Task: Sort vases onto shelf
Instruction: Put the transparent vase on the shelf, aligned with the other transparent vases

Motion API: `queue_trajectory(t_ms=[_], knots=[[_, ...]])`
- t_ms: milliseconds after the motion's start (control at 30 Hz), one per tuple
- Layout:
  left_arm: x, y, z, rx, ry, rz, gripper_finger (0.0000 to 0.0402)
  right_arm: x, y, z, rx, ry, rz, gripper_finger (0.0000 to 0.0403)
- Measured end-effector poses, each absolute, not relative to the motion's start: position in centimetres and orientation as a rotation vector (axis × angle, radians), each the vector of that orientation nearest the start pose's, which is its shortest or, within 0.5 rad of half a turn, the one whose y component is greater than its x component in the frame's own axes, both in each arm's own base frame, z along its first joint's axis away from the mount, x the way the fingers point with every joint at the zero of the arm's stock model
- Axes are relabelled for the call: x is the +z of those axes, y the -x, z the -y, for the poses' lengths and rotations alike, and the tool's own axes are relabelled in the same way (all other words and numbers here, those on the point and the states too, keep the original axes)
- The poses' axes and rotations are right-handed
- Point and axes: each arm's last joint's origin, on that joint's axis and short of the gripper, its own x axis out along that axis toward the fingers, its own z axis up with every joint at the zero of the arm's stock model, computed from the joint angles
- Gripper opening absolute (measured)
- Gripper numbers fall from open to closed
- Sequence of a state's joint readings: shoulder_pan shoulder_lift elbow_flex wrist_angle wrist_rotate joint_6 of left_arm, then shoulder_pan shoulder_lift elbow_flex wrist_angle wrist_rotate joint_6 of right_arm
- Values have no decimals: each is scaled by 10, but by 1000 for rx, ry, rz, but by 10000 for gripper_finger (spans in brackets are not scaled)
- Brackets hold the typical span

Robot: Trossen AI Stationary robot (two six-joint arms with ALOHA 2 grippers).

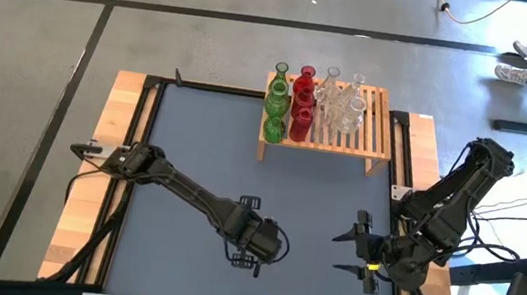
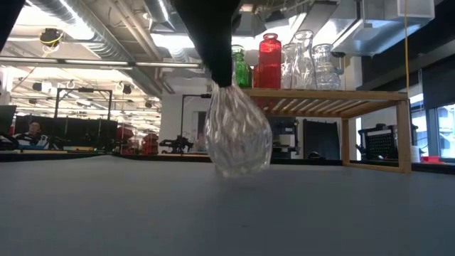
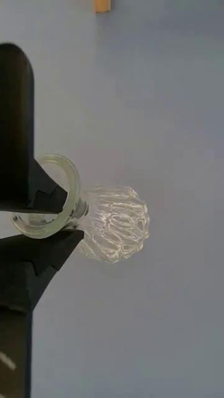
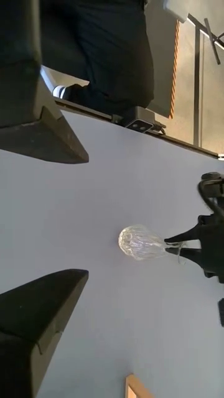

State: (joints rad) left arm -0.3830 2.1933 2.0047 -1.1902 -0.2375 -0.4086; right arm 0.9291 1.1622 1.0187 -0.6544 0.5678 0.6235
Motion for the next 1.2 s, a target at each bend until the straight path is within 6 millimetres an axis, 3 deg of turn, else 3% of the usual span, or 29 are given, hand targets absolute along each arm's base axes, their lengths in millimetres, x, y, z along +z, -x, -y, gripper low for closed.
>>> queue_trajectory(t_ms=[267,733,1033,1200], knots=[[232,-416,159,138,-51,-1301,35,304,-150,-175,143,-53,-657,276],[232,-427,147,104,64,-1273,128,304,-150,-175,142,-52,-657,276],[238,-430,137,121,69,-1265,132,304,-150,-175,142,-52,-657,276],[251,-431,137,116,53,-1243,132,304,-150,-175,142,-52,-657,276]])
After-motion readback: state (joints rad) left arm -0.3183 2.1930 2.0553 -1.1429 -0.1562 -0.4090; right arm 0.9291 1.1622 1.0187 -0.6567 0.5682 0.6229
